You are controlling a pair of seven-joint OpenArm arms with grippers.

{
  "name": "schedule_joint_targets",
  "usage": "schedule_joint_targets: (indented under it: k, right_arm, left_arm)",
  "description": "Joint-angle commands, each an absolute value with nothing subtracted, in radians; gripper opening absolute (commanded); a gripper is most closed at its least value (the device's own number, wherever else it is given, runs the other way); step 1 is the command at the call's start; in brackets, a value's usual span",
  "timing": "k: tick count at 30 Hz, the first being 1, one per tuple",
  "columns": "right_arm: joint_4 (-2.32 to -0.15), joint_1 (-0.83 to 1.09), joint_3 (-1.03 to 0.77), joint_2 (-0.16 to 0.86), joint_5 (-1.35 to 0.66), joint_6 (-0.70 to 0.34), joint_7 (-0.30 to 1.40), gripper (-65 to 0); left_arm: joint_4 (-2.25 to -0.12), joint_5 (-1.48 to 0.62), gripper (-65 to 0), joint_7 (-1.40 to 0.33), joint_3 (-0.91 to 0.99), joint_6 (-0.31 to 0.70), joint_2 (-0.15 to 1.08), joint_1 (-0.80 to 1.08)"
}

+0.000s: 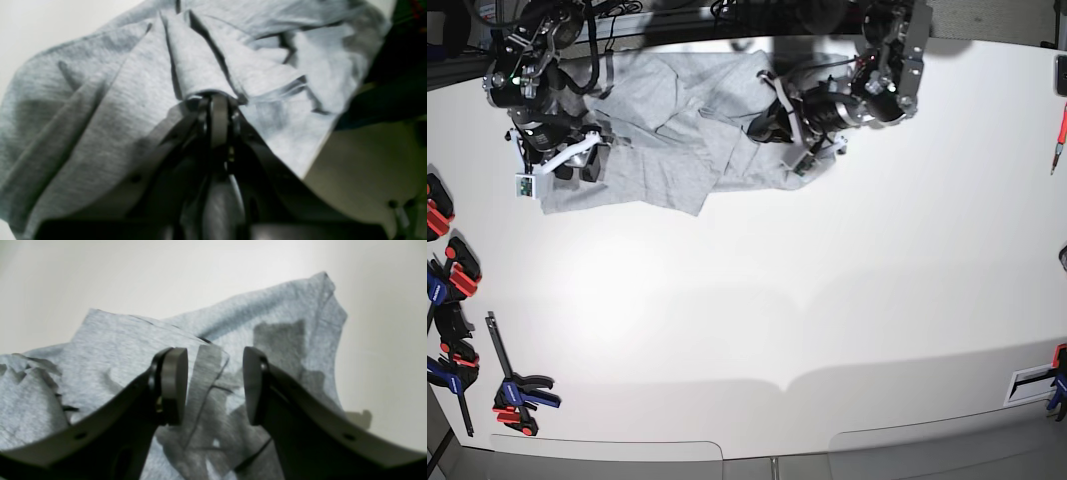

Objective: Fold the T-shirt properly

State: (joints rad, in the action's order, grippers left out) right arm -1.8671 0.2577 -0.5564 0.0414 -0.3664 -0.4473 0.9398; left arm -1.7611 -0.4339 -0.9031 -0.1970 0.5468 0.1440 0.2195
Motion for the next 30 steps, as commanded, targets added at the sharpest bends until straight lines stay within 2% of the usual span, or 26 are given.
schedule_joint_targets:
  k: [1, 9, 19, 22, 26, 30]
  right_arm:
    - [-1.885, 0.249, -0.558, 0.049, -0.377, -0.449, 0.921, -39.6]
    - [-1.885, 0.249, -0.558, 0.048, -0.408, -0.449, 0.928, -39.6]
    - [-1.885, 0.250, -0.558, 0.047, -0.408, -0.450, 0.928, -39.6]
    - [-1.885, 0.249, -0.558, 0.047, -0.407, -0.450, 0.929, -39.6]
    - [-1.885, 0.249, -0.558, 0.047, -0.408, -0.450, 0.929, -39.6]
    - [-1.885, 0.250, -0.558, 0.047, -0.407, -0.450, 0.932, -39.6]
  left_arm:
    - [-1.780, -0.428, -65.0, -0.881, -0.208, 0.539, 0.142, 0.201]
    - [-1.779, -0.364, -65.0, -0.834, -0.273, 0.496, 0.132, 0.134]
    - [-1.636, -0.364, -65.0, -0.738, -0.464, 0.497, -0.022, 0.047]
    - [-1.628, -0.373, -65.0, -0.772, -0.473, 0.497, -0.042, -0.007]
    - [-1.690, -0.375, -65.0, -0.875, -0.443, 0.499, -0.011, -0.059]
    - [-1.777, -0.413, -65.0, -0.907, -0.358, 0.501, 0.096, -0.049]
